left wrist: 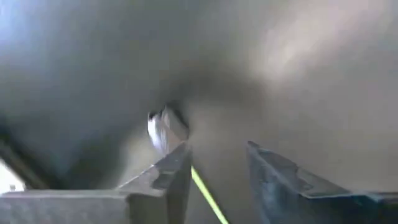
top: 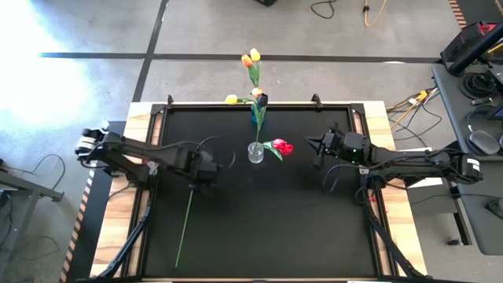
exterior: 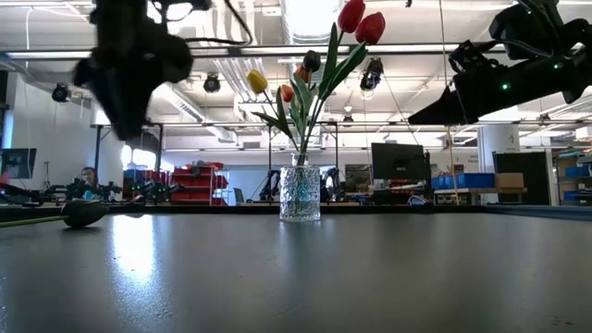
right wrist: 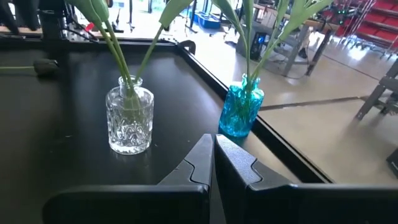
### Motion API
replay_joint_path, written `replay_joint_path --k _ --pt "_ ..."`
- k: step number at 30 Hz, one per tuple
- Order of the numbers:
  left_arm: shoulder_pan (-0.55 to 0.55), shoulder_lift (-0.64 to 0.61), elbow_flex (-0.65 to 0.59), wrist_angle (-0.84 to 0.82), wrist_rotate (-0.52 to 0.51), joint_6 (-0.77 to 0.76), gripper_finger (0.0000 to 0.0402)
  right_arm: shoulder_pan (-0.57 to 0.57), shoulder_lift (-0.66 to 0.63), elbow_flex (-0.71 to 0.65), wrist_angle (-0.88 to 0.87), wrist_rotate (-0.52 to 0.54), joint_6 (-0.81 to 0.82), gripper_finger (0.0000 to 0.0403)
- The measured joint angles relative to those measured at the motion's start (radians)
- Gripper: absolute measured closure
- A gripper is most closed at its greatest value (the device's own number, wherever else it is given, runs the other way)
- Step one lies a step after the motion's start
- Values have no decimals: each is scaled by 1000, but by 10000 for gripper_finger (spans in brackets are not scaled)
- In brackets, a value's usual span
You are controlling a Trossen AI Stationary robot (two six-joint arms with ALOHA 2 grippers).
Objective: Sort flowers into vase by color
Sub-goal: Put the black tulip into the transparent vase
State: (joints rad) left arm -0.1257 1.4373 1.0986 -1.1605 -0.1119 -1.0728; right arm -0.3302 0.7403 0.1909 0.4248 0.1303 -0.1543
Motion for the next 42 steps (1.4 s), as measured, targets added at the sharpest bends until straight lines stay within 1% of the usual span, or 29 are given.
replay_joint_path --k 1,3,7,10,13,17,21,24,27,29,34,36,39,42 --pt "-13 -9 -23 4 16 -32 261 0 0 0 0 0 -1 394" --pt "-25 -34 -76 30 79 -89 250 0 0 0 0 0 -1 394" --pt "-54 -105 -216 174 155 -185 245 0 0 0 0 0 -3 394" --pt "-57 -160 -318 271 164 -255 245 0 0 0 0 0 -3 394" --pt "-62 -195 -395 309 165 -326 245 0 0 0 0 0 -3 394" --pt "-74 -212 -452 326 207 -405 245 0 0 0 0 0 -1 394" --pt "-79 -204 -480 398 208 -429 245 -4 0 0 0 0 -3 394" --pt "-79 -179 -497 399 203 -461 251 -5 0 0 0 1 -2 394" --pt "-79 -157 -517 404 203 -495 265 -5 0 0 0 1 8 394" --pt "-79 -147 -529 435 203 -499 278 -5 0 0 0 1 5 394" --pt "-79 -139 -542 467 204 -482 324 -5 0 0 6 1 3 394" --pt "-79 -138 -542 488 203 -459 350 -5 0 0 10 1 4 394" --pt "-79 -140 -530 475 203 -390 391 -5 0 0 21 1 -7 394" --pt "-77 -158 -487 458 229 -308 394 -5 0 0 50 1 -30 394"
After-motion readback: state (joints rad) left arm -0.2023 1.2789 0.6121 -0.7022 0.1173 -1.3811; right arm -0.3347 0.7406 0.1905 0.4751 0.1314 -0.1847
